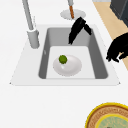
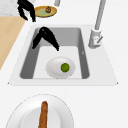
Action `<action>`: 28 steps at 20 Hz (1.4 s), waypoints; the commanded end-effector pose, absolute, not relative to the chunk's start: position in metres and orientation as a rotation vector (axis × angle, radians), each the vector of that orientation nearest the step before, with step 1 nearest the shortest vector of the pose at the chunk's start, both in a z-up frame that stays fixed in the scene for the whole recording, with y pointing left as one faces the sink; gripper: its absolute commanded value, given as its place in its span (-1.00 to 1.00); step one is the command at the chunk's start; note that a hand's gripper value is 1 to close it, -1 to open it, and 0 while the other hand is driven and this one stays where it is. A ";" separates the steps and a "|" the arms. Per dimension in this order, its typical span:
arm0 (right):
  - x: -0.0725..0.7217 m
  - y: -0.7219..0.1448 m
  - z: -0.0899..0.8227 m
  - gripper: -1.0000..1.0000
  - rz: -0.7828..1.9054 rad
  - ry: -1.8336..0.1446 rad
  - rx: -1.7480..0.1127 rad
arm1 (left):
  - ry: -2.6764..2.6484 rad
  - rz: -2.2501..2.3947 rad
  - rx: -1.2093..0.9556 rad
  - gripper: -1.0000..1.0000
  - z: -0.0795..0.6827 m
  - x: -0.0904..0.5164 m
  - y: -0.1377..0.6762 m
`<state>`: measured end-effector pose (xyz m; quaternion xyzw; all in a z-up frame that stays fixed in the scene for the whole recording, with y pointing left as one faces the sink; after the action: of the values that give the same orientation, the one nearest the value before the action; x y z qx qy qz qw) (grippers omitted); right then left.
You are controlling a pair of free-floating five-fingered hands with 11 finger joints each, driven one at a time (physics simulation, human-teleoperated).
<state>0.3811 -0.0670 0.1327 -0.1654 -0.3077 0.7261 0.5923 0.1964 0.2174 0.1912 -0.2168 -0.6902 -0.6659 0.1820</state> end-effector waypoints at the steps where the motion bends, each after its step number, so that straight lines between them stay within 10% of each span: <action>1: 0.373 -0.067 0.121 -1.00 1.668 -0.575 -0.372 | -1.948 -1.880 -0.612 0.00 0.191 0.196 0.217; 28: 0.373 -0.054 0.042 -1.00 1.665 -0.683 -0.596 | -1.948 -1.880 -0.612 0.00 0.191 0.196 0.217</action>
<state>0.3733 -0.0540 0.0481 -0.2303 -0.2903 0.7232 0.5827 0.1964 0.2174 0.1912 -0.2168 -0.6902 -0.6659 0.1820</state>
